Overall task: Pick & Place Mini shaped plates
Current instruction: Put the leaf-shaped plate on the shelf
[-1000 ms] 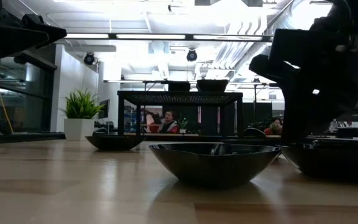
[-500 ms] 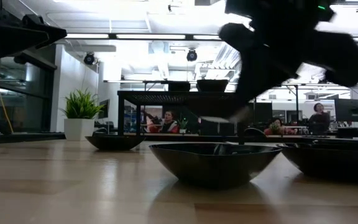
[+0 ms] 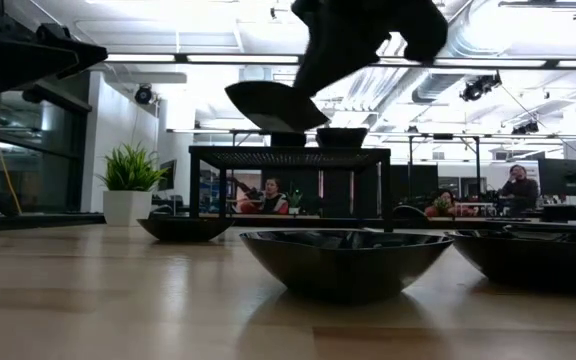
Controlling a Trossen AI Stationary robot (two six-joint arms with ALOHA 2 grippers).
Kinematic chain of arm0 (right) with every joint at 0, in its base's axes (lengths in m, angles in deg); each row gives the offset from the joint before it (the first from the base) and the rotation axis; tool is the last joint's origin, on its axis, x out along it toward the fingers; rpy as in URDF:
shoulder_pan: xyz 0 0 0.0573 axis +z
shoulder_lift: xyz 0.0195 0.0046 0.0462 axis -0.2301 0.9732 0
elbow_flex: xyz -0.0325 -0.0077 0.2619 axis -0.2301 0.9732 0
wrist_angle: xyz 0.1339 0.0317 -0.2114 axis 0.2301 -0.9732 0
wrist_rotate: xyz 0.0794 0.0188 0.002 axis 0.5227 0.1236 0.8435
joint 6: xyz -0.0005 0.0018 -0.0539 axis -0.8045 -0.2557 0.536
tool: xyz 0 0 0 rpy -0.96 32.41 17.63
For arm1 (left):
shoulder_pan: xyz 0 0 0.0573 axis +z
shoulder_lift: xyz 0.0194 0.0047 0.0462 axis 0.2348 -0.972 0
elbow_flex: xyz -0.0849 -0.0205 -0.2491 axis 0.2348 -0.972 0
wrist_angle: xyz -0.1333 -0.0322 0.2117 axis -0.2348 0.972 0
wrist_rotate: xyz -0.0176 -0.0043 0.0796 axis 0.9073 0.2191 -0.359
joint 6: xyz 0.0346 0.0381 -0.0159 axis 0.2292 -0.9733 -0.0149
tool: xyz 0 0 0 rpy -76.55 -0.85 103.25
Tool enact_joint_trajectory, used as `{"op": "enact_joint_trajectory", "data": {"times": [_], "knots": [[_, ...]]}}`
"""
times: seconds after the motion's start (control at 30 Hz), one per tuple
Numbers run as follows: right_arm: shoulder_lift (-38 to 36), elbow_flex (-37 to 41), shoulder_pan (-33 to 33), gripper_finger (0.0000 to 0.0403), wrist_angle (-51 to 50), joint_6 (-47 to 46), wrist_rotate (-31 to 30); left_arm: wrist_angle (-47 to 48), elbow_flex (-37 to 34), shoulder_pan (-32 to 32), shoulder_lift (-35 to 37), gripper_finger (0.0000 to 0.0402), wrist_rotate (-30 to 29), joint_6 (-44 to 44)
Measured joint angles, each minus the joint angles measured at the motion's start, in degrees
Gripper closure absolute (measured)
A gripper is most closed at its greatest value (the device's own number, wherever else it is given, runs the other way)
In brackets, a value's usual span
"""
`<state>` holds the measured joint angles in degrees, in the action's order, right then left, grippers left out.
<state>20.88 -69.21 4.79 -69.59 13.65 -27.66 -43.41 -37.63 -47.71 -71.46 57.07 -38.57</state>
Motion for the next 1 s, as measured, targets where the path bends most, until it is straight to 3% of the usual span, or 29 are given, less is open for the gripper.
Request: {"op": "enact_joint_trajectory", "data": {"times": [0.23, 0.6, 0.83, 1.0], "knots": [[0.0, -0.5, -2.2, 0.0403, 0.8, 5.3, -0.2, -0.3, 0.0, 0.0, 0.0, 0.0151, 0.7, 0.3], [0.0, -0.5, -9.8, 0.0403, 18.2, 20.0, 2.8, -0.1, 0.0, 0.0, 0.0, 0.0151, -1.5, 1.5], [0.0, -0.5, -15.2, 0.0403, 23.7, 23.0, 6.8, 0.0, 0.0, 0.0, 0.0, 0.0151, -1.6, 1.5], [0.3, -2.0, -16.9, 0.0403, 22.0, 20.1, 9.9, -0.7, 0.0, 0.0, 0.0, 0.0151, -1.7, 1.9]]}}
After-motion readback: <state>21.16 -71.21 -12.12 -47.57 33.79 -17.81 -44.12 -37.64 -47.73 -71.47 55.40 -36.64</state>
